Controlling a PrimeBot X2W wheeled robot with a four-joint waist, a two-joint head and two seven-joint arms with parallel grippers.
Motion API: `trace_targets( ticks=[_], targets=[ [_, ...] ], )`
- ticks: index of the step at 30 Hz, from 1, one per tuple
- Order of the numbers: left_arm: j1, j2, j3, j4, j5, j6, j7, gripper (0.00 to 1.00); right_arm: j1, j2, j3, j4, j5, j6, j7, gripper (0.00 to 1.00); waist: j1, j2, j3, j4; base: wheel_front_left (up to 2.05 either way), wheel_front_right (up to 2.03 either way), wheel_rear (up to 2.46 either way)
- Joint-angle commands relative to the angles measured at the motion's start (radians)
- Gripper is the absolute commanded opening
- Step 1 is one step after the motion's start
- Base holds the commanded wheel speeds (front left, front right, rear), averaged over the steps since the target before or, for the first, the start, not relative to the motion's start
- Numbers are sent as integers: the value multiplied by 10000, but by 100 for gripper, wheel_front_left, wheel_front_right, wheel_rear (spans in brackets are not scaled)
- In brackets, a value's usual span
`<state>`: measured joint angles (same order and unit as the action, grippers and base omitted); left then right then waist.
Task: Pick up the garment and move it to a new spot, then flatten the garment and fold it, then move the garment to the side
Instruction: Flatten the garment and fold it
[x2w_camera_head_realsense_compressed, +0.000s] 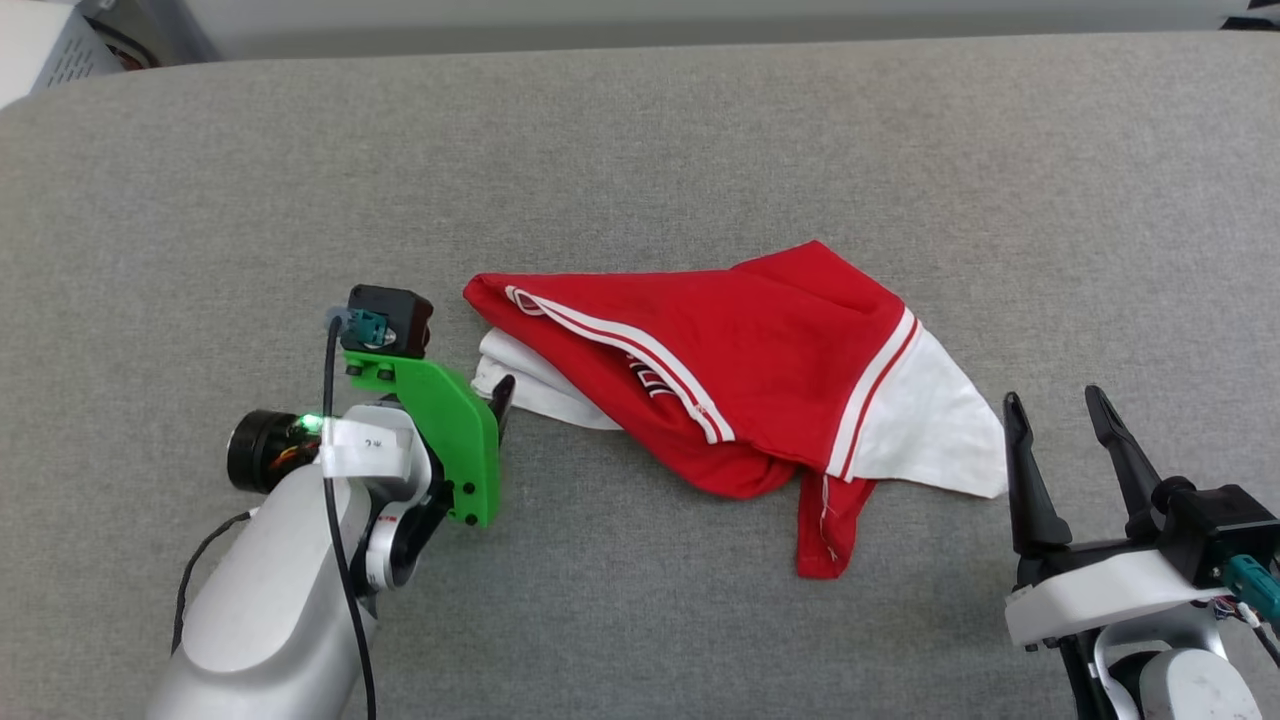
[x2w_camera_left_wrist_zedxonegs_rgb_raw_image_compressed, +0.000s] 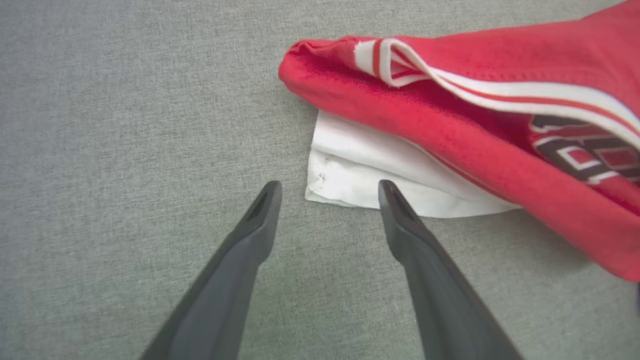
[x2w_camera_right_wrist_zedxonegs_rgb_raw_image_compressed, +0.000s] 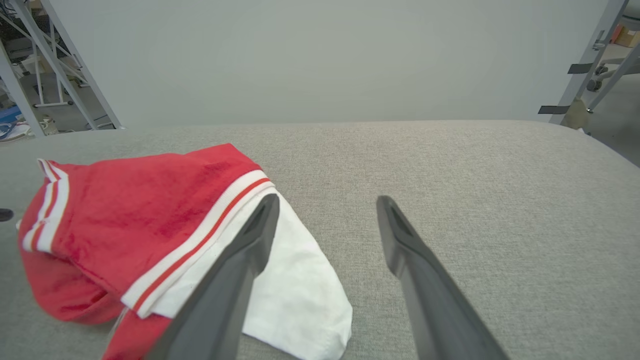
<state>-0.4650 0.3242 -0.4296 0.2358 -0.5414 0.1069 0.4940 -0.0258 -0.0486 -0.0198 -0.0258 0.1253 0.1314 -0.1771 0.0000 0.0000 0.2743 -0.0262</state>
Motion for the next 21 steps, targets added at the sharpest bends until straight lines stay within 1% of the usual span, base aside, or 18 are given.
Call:
trace_targets(
  ticks=[1, 5, 11, 12, 13, 16, 21],
  targets=[
    [-241, 52, 1, 129, 63, 106, 10, 100, -177, -16, 29, -67, -83, -7, 0, 100, 0, 0, 329, -240, 0, 0, 0],
    [-401, 87, -25, 549, 123, 119, -21, 100, -216, -16, 23, -106, -85, -7, -6, 100, 0, 0, 524, -345, 0, 0, 0],
    [-412, 59, -219, 1144, 116, -80, -65, 100, -220, -16, 1, -116, -105, -7, -52, 100, 0, 0, 664, -399, 0, 0, 0],
    [-390, 27, -259, 1273, 73, -137, -39, 48, -225, -16, -6, -112, -110, -7, -52, 100, 0, 0, 667, -391, 0, 0, 0],
    [-365, -1, -310, 1357, 26, -215, 8, 0, -229, -16, -12, -108, -116, -7, -49, 100, 0, 0, 661, -382, 0, 0, 0],
    [-260, -120, -403, 1464, -165, -416, 74, 0, -225, -16, -67, -79, -143, -7, -34, 100, 0, 0, 582, -285, 0, 0, 0],
    [-5, -90, -210, 1447, -183, -288, -600, 0, -156, -16, -54, 77, -177, -7, -23, 100, 0, 0, 166, -47, 0, 0, 0]
  ],
)
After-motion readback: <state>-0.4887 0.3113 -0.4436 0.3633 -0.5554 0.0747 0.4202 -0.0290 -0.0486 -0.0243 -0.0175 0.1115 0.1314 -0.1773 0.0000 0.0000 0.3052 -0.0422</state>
